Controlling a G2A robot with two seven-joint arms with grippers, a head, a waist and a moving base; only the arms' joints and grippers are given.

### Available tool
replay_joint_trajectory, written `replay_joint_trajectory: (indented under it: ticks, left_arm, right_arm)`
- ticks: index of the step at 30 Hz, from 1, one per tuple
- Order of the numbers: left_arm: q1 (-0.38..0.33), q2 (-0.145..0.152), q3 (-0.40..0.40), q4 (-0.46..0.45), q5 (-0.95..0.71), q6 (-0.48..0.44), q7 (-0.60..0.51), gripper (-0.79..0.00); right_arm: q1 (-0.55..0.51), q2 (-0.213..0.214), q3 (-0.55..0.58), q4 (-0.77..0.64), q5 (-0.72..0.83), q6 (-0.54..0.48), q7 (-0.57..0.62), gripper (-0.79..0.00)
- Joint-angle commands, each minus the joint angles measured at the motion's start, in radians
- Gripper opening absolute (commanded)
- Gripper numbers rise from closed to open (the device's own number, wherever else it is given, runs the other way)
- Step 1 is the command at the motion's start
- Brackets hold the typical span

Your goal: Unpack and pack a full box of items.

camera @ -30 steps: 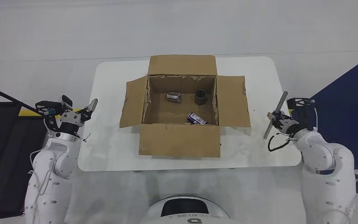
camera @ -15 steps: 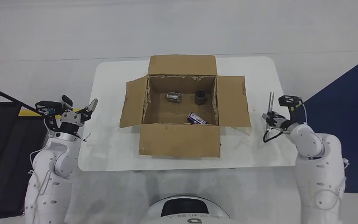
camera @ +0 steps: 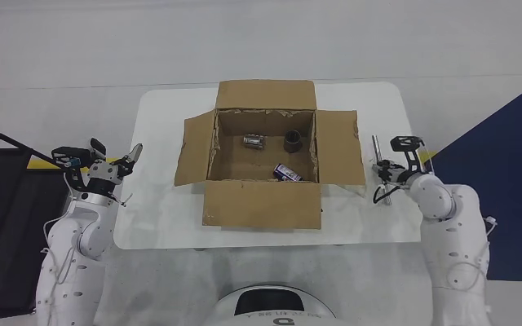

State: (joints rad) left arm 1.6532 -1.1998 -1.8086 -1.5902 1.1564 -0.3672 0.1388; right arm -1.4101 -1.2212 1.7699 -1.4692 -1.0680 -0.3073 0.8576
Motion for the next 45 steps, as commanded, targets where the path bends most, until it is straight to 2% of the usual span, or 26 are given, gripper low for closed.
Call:
replay_joint_trajectory:
  ticks: [1, 3, 5, 9, 12, 16, 18, 19, 20, 21, 26, 30, 34, 40, 45]
  left_arm:
    - [0.0, 0.0, 0.0, 0.0, 0.0, 0.0, 0.0, 0.0]
    - [0.0, 0.0, 0.0, 0.0, 0.0, 0.0, 0.0, 0.0]
    - [0.0, 0.0, 0.0, 0.0, 0.0, 0.0, 0.0, 0.0]
    - [0.0, 0.0, 0.0, 0.0, 0.0, 0.0, 0.0, 0.0]
    - [0.0, 0.0, 0.0, 0.0, 0.0, 0.0, 0.0, 0.0]
    - [0.0, 0.0, 0.0, 0.0, 0.0, 0.0, 0.0, 0.0]
    - [0.0, 0.0, 0.0, 0.0, 0.0, 0.0, 0.0, 0.0]
    - [0.0, 0.0, 0.0, 0.0, 0.0, 0.0, 0.0, 0.0]
    - [0.0, 0.0, 0.0, 0.0, 0.0, 0.0, 0.0, 0.0]
    - [0.0, 0.0, 0.0, 0.0, 0.0, 0.0, 0.0, 0.0]
    - [0.0, 0.0, 0.0, 0.0, 0.0, 0.0, 0.0, 0.0]
    - [0.0, 0.0, 0.0, 0.0, 0.0, 0.0, 0.0, 0.0]
    - [0.0, 0.0, 0.0, 0.0, 0.0, 0.0, 0.0, 0.0]
    - [0.0, 0.0, 0.0, 0.0, 0.0, 0.0, 0.0, 0.0]
    - [0.0, 0.0, 0.0, 0.0, 0.0, 0.0, 0.0, 0.0]
  right_arm:
    - [0.006, 0.002, -0.006, 0.011, -0.001, 0.001, 0.001, -0.702]
    - [0.011, 0.004, -0.01, 0.022, 0.002, 0.001, -0.001, -0.693]
    - [0.014, 0.006, -0.013, 0.029, 0.001, 0.002, -0.003, -0.637]
    - [0.012, 0.009, -0.019, 0.034, 0.007, 0.003, -0.008, -0.594]
    - [0.007, 0.012, -0.021, 0.029, 0.012, 0.002, -0.014, -0.459]
    - [-0.008, 0.017, -0.01, 0.009, 0.016, 0.003, -0.053, -0.4]
    - [-0.032, 0.018, 0.01, -0.023, 0.028, 0.007, -0.108, -0.283]
    - [-0.048, 0.019, 0.024, -0.048, 0.029, 0.014, -0.147, -0.135]
    - [-0.067, 0.019, 0.035, -0.068, 0.036, 0.023, -0.185, -0.046]
    - [-0.089, 0.018, 0.048, -0.092, 0.045, 0.033, -0.23, 0.0]
    - [-0.213, 0.009, 0.075, -0.233, 0.082, 0.038, -0.483, 0.0]
    - [-0.272, 0.006, 0.032, -0.331, 0.023, -0.002, -0.585, 0.0]
    - [-0.251, 0.006, -0.047, -0.369, -0.097, 0.031, -0.507, 0.0]
    - [-0.139, 0.004, -0.164, -0.315, -0.149, 0.028, -0.4, 0.0]
    - [-0.064, 0.0, -0.247, -0.285, -0.177, 0.037, -0.347, -0.068]
